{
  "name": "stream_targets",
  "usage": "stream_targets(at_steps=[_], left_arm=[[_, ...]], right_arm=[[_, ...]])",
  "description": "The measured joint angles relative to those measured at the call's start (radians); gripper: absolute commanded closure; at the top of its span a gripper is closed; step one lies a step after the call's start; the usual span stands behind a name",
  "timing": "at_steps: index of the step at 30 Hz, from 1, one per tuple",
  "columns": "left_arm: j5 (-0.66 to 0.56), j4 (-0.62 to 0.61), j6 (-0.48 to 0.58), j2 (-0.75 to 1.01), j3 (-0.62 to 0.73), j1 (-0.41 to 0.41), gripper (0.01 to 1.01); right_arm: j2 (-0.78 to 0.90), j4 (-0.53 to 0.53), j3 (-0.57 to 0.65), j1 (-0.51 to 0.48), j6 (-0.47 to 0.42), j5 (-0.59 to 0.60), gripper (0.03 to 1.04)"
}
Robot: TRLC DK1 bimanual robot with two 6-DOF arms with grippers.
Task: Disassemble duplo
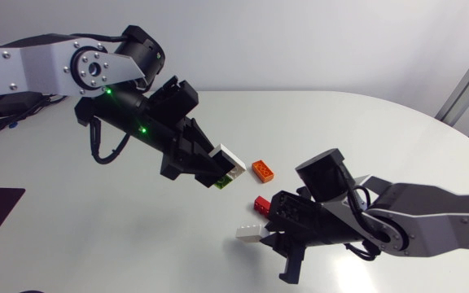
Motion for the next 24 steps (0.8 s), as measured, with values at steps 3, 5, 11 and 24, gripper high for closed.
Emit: stream_targets(at_steps=[3, 5, 11, 24], left_arm=[[0.012, 0.000, 0.000, -0.003, 0.000, -0.002, 0.607], [0.015, 0.000, 0.000, -0.003, 0.000, -0.002, 0.607], [0.015, 0.000, 0.001, -0.003, 0.000, -0.011, 0.607], [0.061, -0.196, 0.118, -0.003, 0.000, -0.119, 0.607]], right_arm=[[0.021, 0.000, 0.000, 0.006, -0.002, 0.021, 0.33], [0.032, 0.000, 0.000, 0.006, -0.003, 0.026, 0.09], [0.027, -0.014, -0.001, -0.004, -0.003, 0.026, 0.07], [-0.175, -0.365, 0.210, -0.216, -0.003, -0.463, 0.07]])
